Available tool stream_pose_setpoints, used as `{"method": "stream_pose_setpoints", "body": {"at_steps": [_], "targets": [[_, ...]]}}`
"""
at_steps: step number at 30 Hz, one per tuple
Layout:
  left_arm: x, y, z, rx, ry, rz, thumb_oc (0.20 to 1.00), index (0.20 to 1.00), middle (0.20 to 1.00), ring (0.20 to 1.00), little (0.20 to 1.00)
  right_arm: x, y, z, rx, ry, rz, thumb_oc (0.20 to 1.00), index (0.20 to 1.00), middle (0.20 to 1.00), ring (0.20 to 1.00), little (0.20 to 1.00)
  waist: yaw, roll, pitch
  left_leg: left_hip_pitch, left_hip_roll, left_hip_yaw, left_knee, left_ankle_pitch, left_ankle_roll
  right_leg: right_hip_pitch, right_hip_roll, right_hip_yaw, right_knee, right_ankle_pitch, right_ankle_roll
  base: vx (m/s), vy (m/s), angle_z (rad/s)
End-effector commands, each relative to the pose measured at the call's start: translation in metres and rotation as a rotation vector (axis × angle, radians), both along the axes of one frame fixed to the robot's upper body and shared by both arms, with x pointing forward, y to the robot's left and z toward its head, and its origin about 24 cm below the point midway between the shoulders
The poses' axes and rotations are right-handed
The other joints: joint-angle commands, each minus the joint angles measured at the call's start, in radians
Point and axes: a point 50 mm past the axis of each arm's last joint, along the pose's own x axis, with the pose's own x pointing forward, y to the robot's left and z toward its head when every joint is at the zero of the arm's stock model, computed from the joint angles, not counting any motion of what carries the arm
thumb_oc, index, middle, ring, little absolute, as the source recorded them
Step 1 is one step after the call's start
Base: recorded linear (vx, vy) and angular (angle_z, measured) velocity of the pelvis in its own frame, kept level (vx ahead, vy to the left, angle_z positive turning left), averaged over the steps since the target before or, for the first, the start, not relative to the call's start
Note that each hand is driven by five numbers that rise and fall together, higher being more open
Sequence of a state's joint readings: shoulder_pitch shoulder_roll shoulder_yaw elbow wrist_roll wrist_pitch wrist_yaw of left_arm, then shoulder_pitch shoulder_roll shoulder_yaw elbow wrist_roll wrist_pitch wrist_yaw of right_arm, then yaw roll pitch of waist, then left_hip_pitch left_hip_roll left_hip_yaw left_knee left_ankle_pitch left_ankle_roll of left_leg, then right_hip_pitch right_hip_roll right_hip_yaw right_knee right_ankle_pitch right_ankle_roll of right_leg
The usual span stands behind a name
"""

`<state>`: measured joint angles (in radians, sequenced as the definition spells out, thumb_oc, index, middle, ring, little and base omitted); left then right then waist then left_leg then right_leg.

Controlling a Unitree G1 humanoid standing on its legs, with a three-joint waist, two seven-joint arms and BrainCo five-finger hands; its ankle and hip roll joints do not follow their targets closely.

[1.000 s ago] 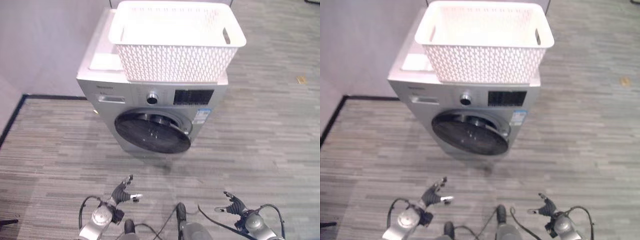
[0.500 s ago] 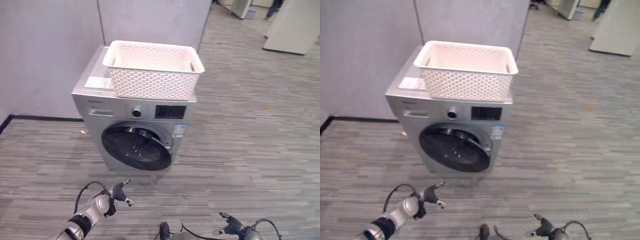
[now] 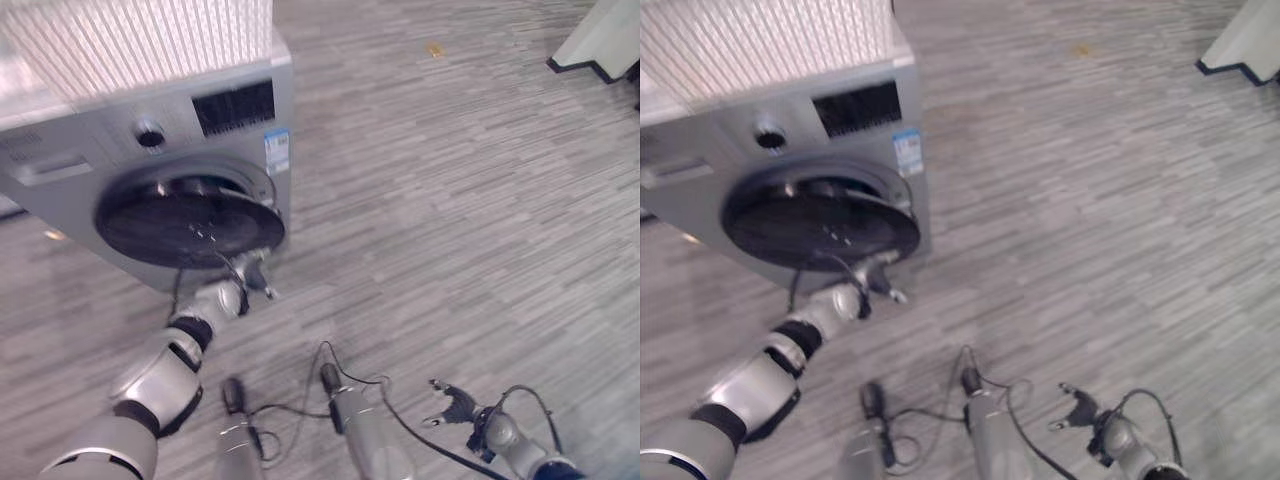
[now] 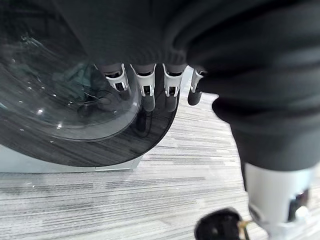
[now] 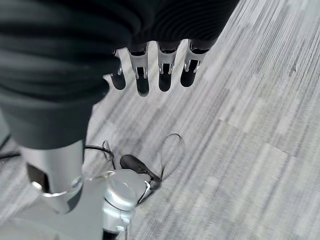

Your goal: Grab the laundry basket,head to the washer,open it,put in the laundry and shut it.

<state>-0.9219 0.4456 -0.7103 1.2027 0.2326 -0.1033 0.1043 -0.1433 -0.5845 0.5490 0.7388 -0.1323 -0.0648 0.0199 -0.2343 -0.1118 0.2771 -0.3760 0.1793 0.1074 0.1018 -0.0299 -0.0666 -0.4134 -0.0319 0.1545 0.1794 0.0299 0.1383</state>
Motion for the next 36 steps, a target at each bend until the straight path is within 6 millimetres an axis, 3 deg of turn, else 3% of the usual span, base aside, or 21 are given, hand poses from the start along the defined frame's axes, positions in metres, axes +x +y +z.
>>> {"method": "stream_pose_setpoints", "body": {"at_steps": [1, 2, 8, 13, 14, 15, 17, 18, 21, 23, 24, 28, 30, 31, 33, 34, 36], "targets": [[0.019, 0.03, 0.061, -0.029, -0.171, 0.142, 1.0, 1.0, 1.0, 1.0, 1.0, 0.012, 0.0, 0.016, 0.028, -0.104, -0.022, 1.0, 1.0, 1.0, 1.0, 1.0, 0.005, -0.025, -0.006, -0.035, 0.005, -0.01, 0.024, 0.134, -0.029, 0.103, -0.088, 0.021, -0.058, -0.045, 0.048, -0.06, 0.013, -0.22], [0.019, 0.03, 0.061, -0.029, -0.171, 0.142, 1.0, 1.0, 1.0, 1.0, 1.0, 0.012, 0.0, 0.016, 0.029, -0.104, -0.022, 1.0, 1.0, 1.0, 1.0, 1.0, 0.004, -0.025, -0.007, -0.036, 0.005, -0.01, 0.024, 0.134, -0.029, 0.103, -0.088, 0.021, -0.058, -0.045, 0.048, 0.0, 0.0, 0.0], [0.03, 0.037, 0.106, -0.025, -0.291, 0.204, 1.0, 1.0, 1.0, 1.0, 1.0, 0.022, 0.007, 0.024, 0.05, -0.15, -0.011, 1.0, 1.0, 1.0, 1.0, 1.0, -0.002, -0.037, 0.017, -0.057, 0.005, -0.021, 0.017, 0.144, -0.031, 0.082, -0.09, -0.003, -0.075, -0.022, 0.052, 0.01, -0.02, 0.1], [0.03, 0.043, 0.114, -0.039, -0.307, 0.236, 1.0, 1.0, 1.0, 1.0, 1.0, 0.027, 0.005, 0.031, 0.037, -0.172, 0.004, 1.0, 1.0, 1.0, 1.0, 1.0, -0.005, -0.04, 0.023, -0.056, 0.011, -0.022, 0.018, 0.141, -0.033, 0.079, -0.086, -0.006, -0.076, -0.023, 0.052, 0.0, -0.012, 0.05], [0.032, 0.05, 0.147, -0.036, -0.382, 0.261, 1.0, 1.0, 1.0, 1.0, 1.0, 0.039, 0.001, 0.048, 0.032, -0.236, 0.014, 1.0, 1.0, 1.0, 1.0, 1.0, -0.014, -0.051, 0.038, -0.069, 0.019, -0.023, 0.032, 0.136, -0.036, 0.064, -0.079, -0.006, -0.072, -0.019, 0.053, -0.03, -0.032, 0.07], [0.032, 0.05, 0.147, -0.036, -0.382, 0.26, 1.0, 1.0, 1.0, 1.0, 1.0, 0.039, 0.001, 0.048, 0.032, -0.236, 0.014, 1.0, 1.0, 1.0, 1.0, 1.0, -0.014, -0.049, 0.035, -0.073, 0.019, -0.024, 0.03, 0.14, -0.036, 0.06, -0.079, -0.006, -0.074, -0.016, 0.053, -0.04, -0.039, 0.01], [0.028, 0.069, 0.184, -0.043, -0.463, 0.324, 1.0, 1.0, 1.0, 1.0, 1.0, 0.047, -0.004, 0.065, 0.043, -0.306, 0.008, 1.0, 1.0, 1.0, 1.0, 1.0, -0.028, -0.065, 0.048, -0.094, 0.027, -0.023, 0.042, 0.135, -0.04, 0.043, -0.074, -0.004, -0.079, -0.008, 0.057, -0.02, -0.032, -0.29], [0.028, 0.069, 0.184, -0.043, -0.463, 0.323, 1.0, 1.0, 1.0, 1.0, 1.0, 0.047, -0.004, 0.065, 0.043, -0.306, 0.008, 1.0, 1.0, 1.0, 1.0, 1.0, -0.028, -0.065, 0.048, -0.095, 0.027, -0.024, 0.042, 0.135, -0.04, 0.043, -0.074, -0.004, -0.079, -0.008, 0.057, -0.01, -0.031, -0.22], [0.013, 0.092, 0.245, -0.066, -0.642, 0.403, 1.0, 1.0, 1.0, 1.0, 1.0, 0.043, -0.006, 0.072, 0.053, -0.348, -0.004, 1.0, 1.0, 1.0, 1.0, 1.0, -0.055, -0.089, 0.048, -0.141, 0.034, -0.026, 0.045, 0.137, -0.044, 0.013, -0.074, -0.003, -0.11, 0.019, 0.065, 0.0, -0.016, 0.02], [0.01, 0.097, 0.256, -0.064, -0.677, 0.417, 1.0, 1.0, 1.0, 1.0, 1.0, 0.04, -0.006, 0.069, 0.059, -0.34, -0.012, 1.0, 1.0, 1.0, 1.0, 1.0, -0.061, -0.094, 0.045, -0.155, 0.036, -0.025, 0.049, 0.135, -0.044, 0.006, -0.076, -0.001, -0.119, 0.029, 0.067, 0.02, 0.012, 0.07], [0.0, 0.106, 0.279, -0.047, -0.765, 0.448, 1.0, 1.0, 1.0, 1.0, 1.0, 0.035, -0.009, 0.067, 0.049, -0.343, -0.021, 1.0, 1.0, 1.0, 1.0, 1.0, -0.071, -0.101, 0.042, -0.17, 0.038, -0.022, 0.054, 0.128, -0.044, -0.002, -0.081, 0.004, -0.134, 0.039, 0.072, 0.03, 0.039, 0.01], [-0.011, 0.114, 0.301, -0.034, -0.846, 0.482, 1.0, 1.0, 1.0, 1.0, 1.0, 0.034, -0.014, 0.07, 0.033, -0.356, -0.026, 1.0, 1.0, 1.0, 1.0, 1.0, -0.081, -0.108, 0.036, -0.191, 0.036, -0.016, 0.066, 0.12, -0.041, -0.01, -0.087, 0.007, -0.149, 0.056, 0.077, 0.03, 0.038, -0.06], [-0.02, 0.113, 0.323, -0.132, -0.964, 0.478, 1.0, 1.0, 1.0, 1.0, 1.0, 0.027, -0.021, 0.065, 0.028, -0.339, -0.061, 1.0, 1.0, 1.0, 1.0, 1.0, -0.082, -0.104, 0.03, -0.209, 0.024, -0.018, 0.059, 0.119, -0.036, -0.015, -0.103, -0.003, -0.165, 0.07, 0.08, 0.08, 0.028, -0.07], [-0.019, 0.109, 0.324, -0.153, -0.982, 0.459, 1.0, 1.0, 1.0, 1.0, 1.0, 0.025, -0.022, 0.063, 0.024, -0.331, -0.065, 1.0, 1.0, 1.0, 1.0, 1.0, -0.08, -0.1, 0.03, -0.212, 0.02, -0.021, 0.056, 0.12, -0.034, -0.014, -0.109, -0.008, -0.165, 0.069, 0.08, 0.09, 0.038, -0.02], [-0.007, 0.093, 0.303, -0.236, -0.979, 0.377, 1.0, 1.0, 1.0, 1.0, 1.0, 0.015, -0.02, 0.048, 0.013, -0.278, -0.069, 1.0, 1.0, 1.0, 1.0, 1.0, -0.067, -0.089, 0.027, -0.209, -0.001, -0.026, 0.053, 0.119, -0.026, -0.004, -0.123, -0.018, -0.159, 0.069, 0.084, 0.05, 0.033, 0.01], [-0.006, 0.093, 0.302, -0.237, -0.979, 0.378, 1.0, 1.0, 1.0, 1.0, 1.0, 0.014, -0.021, 0.048, 0.012, -0.277, -0.068, 1.0, 1.0, 1.0, 1.0, 1.0, -0.067, -0.088, 0.025, -0.208, -0.002, -0.026, 0.052, 0.119, -0.026, -0.003, -0.123, -0.019, -0.159, 0.069, 0.084, 0.03, 0.034, 0.04], [0.003, 0.086, 0.271, -0.255, -0.927, 0.34, 1.0, 1.0, 1.0, 1.0, 1.0, 0.01, -0.018, 0.04, 0.015, -0.253, -0.059, 1.0, 1.0, 1.0, 1.0, 1.0, -0.059, -0.08, 0.023, -0.197, -0.013, -0.025, 0.055, 0.112, -0.022, 0.007, -0.129, -0.021, -0.151, 0.064, 0.084, 0.03, 0.043, 0.07]]}}
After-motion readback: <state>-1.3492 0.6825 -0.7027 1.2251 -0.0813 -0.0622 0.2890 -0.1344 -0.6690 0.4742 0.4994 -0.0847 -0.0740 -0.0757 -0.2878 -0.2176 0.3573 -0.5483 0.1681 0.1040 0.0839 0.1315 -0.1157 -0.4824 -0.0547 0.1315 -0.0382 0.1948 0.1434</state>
